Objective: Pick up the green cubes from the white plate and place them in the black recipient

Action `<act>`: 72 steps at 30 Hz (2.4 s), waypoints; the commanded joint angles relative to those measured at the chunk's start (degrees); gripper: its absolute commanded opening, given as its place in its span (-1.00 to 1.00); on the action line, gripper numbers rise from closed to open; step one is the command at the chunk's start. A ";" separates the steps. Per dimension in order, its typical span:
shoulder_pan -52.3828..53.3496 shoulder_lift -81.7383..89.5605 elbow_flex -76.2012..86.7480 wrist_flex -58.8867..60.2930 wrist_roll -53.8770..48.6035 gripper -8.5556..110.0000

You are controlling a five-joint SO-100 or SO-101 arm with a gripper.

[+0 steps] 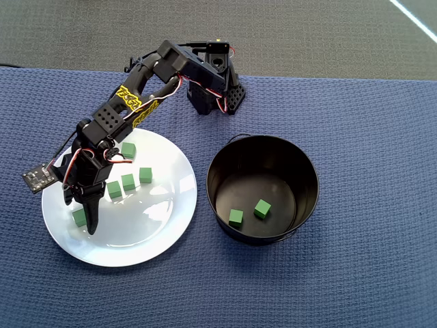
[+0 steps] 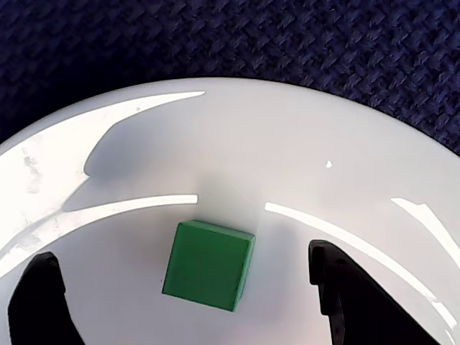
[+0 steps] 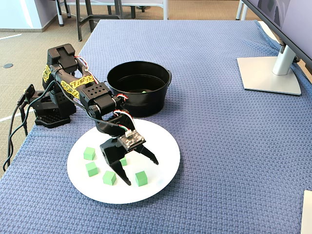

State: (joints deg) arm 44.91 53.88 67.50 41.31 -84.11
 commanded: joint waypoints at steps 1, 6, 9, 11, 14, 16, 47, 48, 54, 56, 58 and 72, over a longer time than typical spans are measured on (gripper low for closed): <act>-0.09 0.97 -4.04 0.09 4.22 -0.28; -0.09 1.05 -3.34 0.79 4.75 -0.33; 0.00 0.79 -3.34 0.35 5.19 -0.37; 0.00 0.53 -3.34 0.35 5.45 -0.38; 0.09 -0.18 -3.60 0.35 5.89 -0.41; 0.18 -0.88 -4.13 0.35 6.15 -0.47; -7.65 26.54 -9.93 23.91 36.47 -0.86; -8.70 29.97 -7.56 24.08 38.76 -0.86; -20.83 47.64 8.79 24.70 53.53 -0.86; -26.46 52.38 13.18 26.10 58.36 -0.86; -32.78 56.60 17.67 27.60 61.88 -0.86; -64.16 61.26 35.95 26.10 73.48 -0.63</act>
State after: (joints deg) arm -16.70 113.64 102.92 68.91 -10.37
